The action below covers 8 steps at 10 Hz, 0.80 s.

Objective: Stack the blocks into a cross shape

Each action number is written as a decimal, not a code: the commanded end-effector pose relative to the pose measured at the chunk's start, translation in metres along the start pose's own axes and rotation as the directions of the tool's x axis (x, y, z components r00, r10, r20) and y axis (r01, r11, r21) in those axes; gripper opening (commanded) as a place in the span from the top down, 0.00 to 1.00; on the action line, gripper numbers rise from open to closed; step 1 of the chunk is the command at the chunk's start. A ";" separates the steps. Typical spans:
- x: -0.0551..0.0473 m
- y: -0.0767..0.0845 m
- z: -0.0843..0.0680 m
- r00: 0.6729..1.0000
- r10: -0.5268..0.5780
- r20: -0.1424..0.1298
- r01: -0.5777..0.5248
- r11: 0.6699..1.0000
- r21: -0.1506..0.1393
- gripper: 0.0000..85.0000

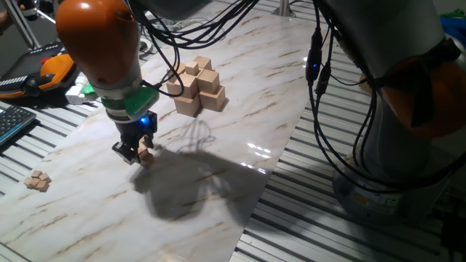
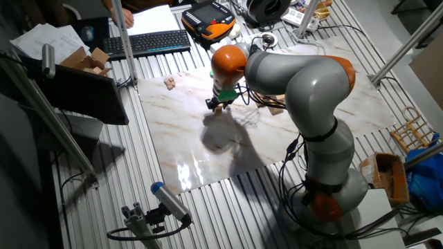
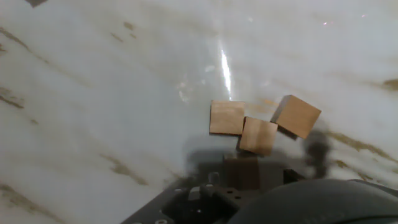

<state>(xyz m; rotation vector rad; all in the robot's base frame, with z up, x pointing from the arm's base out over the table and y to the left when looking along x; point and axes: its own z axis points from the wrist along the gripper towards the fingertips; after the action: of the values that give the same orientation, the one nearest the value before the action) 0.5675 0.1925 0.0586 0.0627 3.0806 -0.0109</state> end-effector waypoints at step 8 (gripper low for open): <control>0.004 -0.001 0.021 0.999 -0.017 0.029 0.017 1.000 -0.003 0.40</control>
<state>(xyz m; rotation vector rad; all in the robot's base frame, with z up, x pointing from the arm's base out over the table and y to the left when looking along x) 0.5651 0.1919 0.0379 0.0345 3.0519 -0.0086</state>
